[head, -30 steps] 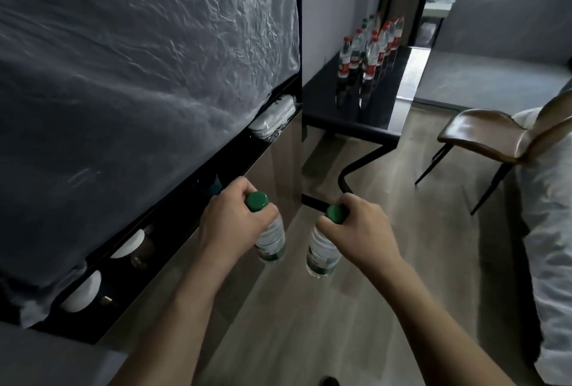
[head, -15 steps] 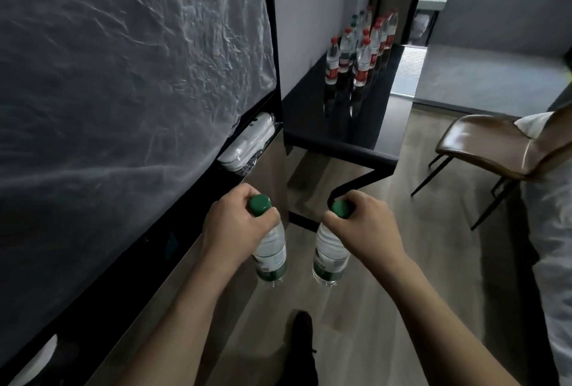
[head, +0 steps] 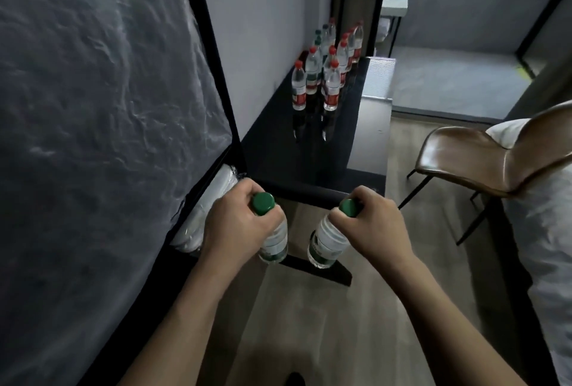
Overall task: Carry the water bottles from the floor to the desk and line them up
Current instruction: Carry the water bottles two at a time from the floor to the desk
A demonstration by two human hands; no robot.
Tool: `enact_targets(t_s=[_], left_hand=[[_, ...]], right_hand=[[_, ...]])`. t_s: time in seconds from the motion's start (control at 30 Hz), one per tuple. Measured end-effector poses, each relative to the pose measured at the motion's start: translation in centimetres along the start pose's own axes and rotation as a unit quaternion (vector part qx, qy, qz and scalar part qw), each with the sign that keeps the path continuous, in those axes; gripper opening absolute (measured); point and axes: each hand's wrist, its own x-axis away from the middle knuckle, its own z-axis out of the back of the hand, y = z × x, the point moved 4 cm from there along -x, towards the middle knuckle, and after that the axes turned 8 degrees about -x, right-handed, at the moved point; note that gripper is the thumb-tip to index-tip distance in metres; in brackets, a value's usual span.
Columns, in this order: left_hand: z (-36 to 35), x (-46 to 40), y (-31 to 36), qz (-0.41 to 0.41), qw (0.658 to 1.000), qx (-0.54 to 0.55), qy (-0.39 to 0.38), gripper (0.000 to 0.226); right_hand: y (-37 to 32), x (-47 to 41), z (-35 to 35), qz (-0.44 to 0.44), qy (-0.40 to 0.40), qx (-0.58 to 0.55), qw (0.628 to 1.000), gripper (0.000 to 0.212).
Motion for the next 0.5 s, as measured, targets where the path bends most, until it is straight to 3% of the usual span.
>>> enact_targets(t_s=[0.3, 0.5], left_hand=[[-10.4, -8.4, 5.8, 0.003, 0.998, 0.011, -0.068, 0.019], [-18.6, -13.9, 12.3, -0.007, 0.998, -0.003, -0.063, 0.019]], right_hand=[[8.7, -9.0, 4.2, -0.062, 0.027, -0.001, 0.998, 0.024], [15.3, -16.8, 9.1, -0.065, 0.026, -0.003, 0.998, 0.026]])
